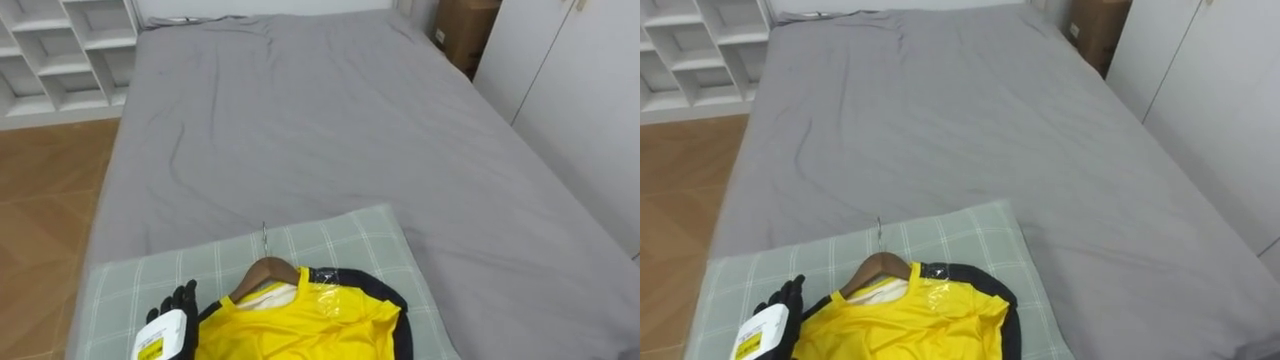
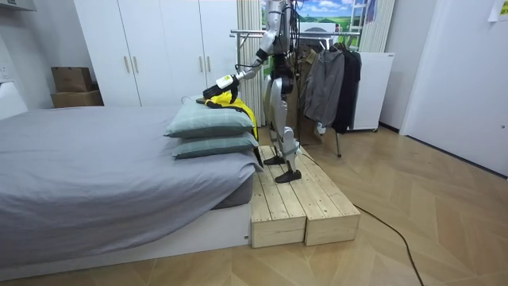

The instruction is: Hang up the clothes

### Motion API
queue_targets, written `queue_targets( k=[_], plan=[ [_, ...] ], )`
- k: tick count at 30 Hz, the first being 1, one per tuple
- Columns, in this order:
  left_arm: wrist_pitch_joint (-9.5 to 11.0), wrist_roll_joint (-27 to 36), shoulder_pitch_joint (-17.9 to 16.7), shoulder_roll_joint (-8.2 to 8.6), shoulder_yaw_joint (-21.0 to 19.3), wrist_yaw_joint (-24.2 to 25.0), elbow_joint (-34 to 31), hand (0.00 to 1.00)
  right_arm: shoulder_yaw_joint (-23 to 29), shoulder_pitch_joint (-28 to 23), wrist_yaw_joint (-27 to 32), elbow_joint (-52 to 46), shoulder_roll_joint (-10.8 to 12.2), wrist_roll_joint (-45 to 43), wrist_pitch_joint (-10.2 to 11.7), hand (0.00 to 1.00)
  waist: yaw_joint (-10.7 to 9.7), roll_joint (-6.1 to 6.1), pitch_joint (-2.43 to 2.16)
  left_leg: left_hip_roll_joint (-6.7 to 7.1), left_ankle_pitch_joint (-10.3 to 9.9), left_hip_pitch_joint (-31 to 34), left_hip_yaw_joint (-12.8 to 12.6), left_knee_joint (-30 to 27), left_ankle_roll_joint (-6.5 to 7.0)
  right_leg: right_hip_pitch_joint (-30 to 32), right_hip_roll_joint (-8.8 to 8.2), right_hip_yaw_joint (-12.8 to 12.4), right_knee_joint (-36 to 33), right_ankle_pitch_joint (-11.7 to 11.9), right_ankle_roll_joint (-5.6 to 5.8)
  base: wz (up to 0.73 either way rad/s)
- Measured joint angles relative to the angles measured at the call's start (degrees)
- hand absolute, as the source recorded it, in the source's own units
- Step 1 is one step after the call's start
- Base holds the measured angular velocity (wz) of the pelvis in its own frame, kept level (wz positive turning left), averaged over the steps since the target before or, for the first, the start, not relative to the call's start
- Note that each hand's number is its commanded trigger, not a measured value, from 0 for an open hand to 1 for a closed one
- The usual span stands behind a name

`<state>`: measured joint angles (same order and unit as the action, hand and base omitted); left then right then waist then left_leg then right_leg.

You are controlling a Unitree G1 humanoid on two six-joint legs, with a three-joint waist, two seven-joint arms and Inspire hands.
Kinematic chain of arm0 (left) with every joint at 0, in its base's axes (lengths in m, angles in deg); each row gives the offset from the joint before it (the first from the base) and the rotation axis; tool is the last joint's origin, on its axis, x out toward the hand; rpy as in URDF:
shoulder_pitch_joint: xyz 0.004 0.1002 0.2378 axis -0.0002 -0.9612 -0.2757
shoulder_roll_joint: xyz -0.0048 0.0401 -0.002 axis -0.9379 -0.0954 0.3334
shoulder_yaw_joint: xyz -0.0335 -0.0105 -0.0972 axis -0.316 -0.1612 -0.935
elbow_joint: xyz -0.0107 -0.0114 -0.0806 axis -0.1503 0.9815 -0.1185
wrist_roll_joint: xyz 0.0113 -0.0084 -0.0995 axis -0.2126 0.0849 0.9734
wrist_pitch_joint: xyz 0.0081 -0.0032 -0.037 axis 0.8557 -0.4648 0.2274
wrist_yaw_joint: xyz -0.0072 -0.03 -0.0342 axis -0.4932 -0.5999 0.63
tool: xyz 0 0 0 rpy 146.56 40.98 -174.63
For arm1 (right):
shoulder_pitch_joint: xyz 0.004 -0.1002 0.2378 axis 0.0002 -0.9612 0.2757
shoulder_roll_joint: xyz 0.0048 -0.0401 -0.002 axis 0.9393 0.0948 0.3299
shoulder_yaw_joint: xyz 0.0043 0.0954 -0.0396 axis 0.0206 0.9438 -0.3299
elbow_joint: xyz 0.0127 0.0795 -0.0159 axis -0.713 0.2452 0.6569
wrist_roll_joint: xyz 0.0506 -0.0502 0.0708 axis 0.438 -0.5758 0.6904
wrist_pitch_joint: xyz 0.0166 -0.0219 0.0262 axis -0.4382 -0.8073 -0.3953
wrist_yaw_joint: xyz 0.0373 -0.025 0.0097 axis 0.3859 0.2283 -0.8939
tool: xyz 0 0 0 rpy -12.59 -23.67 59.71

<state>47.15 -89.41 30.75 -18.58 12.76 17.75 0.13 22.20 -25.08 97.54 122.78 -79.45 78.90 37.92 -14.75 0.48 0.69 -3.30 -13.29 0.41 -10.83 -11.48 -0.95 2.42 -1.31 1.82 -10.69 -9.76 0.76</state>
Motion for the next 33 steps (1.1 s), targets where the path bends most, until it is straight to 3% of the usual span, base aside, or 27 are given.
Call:
queue_targets(
  k=[9, 14, 19, 22, 27, 29, 33],
  plan=[
    [0.0, -1.9, 4.3, -0.29, 0.2, 0.2, 3.5, 0.0, -0.1, 1.2, -0.1, -0.1, 0.0, -2.4, 0.1, 0.0, -0.3, 0.32, 0.25, -0.01, 0.0, 0.4, -0.2, 0.0, 0.0, 0.6, 0.01, -0.2, -0.1, 0.0, 0.0, 0.0],
    [0.0, -1.8, 8.1, -0.83, 0.3, 0.2, 4.5, 0.0, -0.1, 3.9, 0.0, 0.0, 0.0, -2.0, 0.1, 0.0, -0.1, -0.29, 0.39, -0.13, 0.2, 4.5, -0.4, -1.1, 0.28, 4.4, -0.11, -0.1, -0.1, 1.0, -0.06, -0.04],
    [0.1, -1.7, 11.4, -1.53, 0.5, 0.2, 6.7, 0.0, -2.2, 6.3, 0.3, 0.5, 0.0, -0.8, 1.5, 0.0, -0.4, -0.36, 0.46, -0.08, 0.5, 6.4, -0.3, -1.3, 0.37, 6.1, -0.19, 0.1, -0.1, 1.3, -0.04, 0.0],
    [0.1, -0.5, 13.0, -1.59, 0.6, -0.1, 8.8, 0.0, -2.3, 7.6, 0.7, 0.4, 0.0, -0.5, 1.8, 0.0, -0.7, -0.74, 0.91, -0.07, 0.5, 7.7, -0.3, -1.7, 0.4, 7.2, -0.25, 0.1, -0.2, 1.4, -0.01, 0.01],
    [0.0, -0.5, 15.2, -1.61, 1.6, -0.1, 9.6, 0.0, -3.1, 9.3, 0.8, 0.5, 0.0, 0.4, 1.7, 0.0, -0.8, -0.87, 1.21, -0.15, 0.5, 9.9, -0.3, -2.3, 0.43, 9.6, -0.24, 0.0, -1.2, 1.4, -0.01, -0.01],
    [-0.1, -0.6, 16.7, -1.62, 1.5, 0.5, 10.7, 0.0, -3.4, 9.7, 1.3, 0.5, 0.1, 0.7, 1.7, 0.0, -0.7, -0.76, 1.78, -0.16, 0.6, 10.1, -0.3, -2.3, 0.51, 9.9, -0.25, 0.0, -1.6, 1.4, -0.01, 0.0],
    [-0.2, -0.4, 18.3, -1.94, 1.5, 2.2, 11.6, 0.0, -3.6, 9.9, 1.4, 0.4, 0.1, 0.7, 1.7, 0.0, -0.7, -0.68, 1.85, -0.16, 0.7, 11.1, -0.3, -2.6, 0.59, 11.0, -0.34, 0.0, -2.1, 1.4, -0.01, 0.0]
  ],
)
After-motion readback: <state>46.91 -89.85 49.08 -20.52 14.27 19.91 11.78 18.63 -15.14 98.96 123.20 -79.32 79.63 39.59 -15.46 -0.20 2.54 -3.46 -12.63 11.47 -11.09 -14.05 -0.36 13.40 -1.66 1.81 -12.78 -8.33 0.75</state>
